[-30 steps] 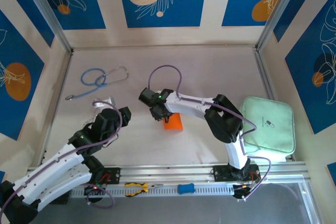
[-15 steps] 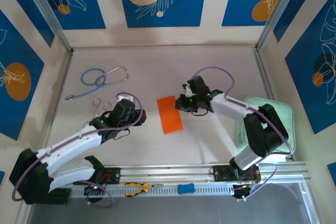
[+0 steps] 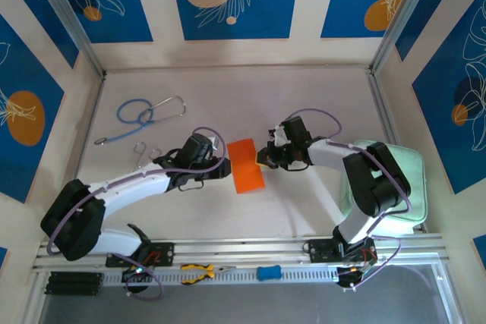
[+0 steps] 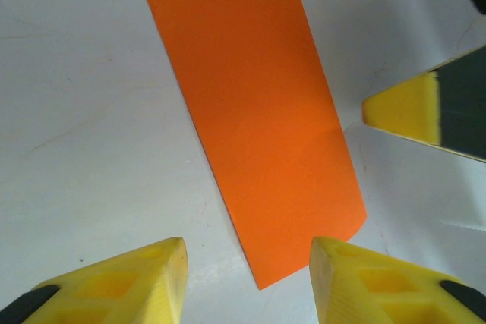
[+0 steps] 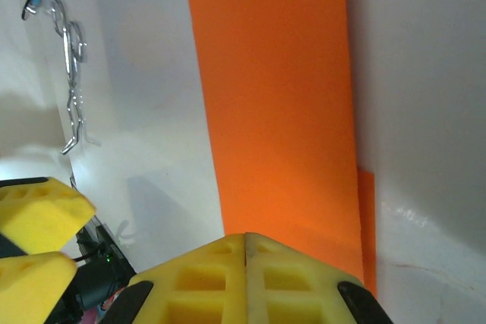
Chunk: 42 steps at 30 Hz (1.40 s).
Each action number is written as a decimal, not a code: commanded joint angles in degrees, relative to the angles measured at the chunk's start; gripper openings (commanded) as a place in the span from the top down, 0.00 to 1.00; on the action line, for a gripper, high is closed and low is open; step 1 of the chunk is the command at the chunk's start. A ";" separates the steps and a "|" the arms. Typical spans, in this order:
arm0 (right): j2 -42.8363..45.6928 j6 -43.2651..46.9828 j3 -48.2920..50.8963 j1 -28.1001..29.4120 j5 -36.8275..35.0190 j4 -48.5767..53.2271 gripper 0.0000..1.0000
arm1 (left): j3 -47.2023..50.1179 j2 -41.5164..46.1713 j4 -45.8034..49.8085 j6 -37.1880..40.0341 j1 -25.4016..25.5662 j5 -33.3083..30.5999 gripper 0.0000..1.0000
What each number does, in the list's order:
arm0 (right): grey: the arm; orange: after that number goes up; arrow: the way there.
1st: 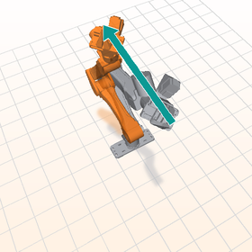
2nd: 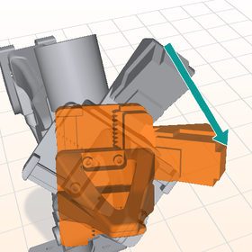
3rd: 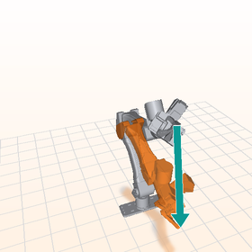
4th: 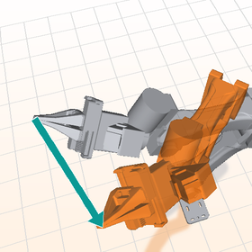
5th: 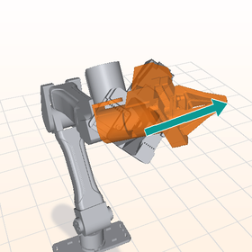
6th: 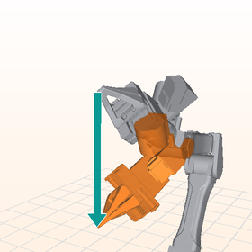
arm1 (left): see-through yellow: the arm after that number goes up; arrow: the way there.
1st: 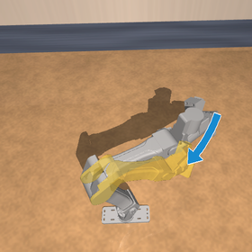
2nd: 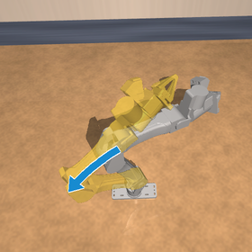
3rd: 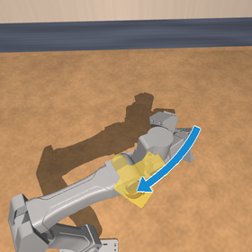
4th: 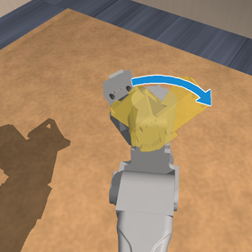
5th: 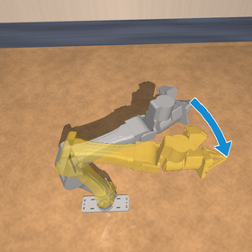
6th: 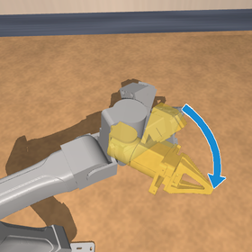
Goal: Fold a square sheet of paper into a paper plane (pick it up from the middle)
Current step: Third fold the triangle at the center of the table.
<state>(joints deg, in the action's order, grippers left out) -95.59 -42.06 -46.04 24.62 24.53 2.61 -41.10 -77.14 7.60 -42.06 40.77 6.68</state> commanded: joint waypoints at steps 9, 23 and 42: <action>-7.05 -0.06 1.58 -0.48 1.10 -1.36 0.95 | -1.35 -7.45 -5.43 -2.29 -2.31 8.75 0.51; -7.55 -6.29 7.18 -0.89 1.61 -5.59 0.95 | -0.03 -16.00 -18.22 -8.91 -4.67 16.61 0.53; -7.78 -6.52 7.27 -0.89 1.16 -5.23 0.95 | -0.16 -20.43 -17.57 -9.79 -4.91 16.41 0.59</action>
<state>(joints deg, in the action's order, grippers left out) -101.91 -47.68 -40.73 23.77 27.90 -7.88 -41.08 -96.92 -11.55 -52.25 36.42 22.87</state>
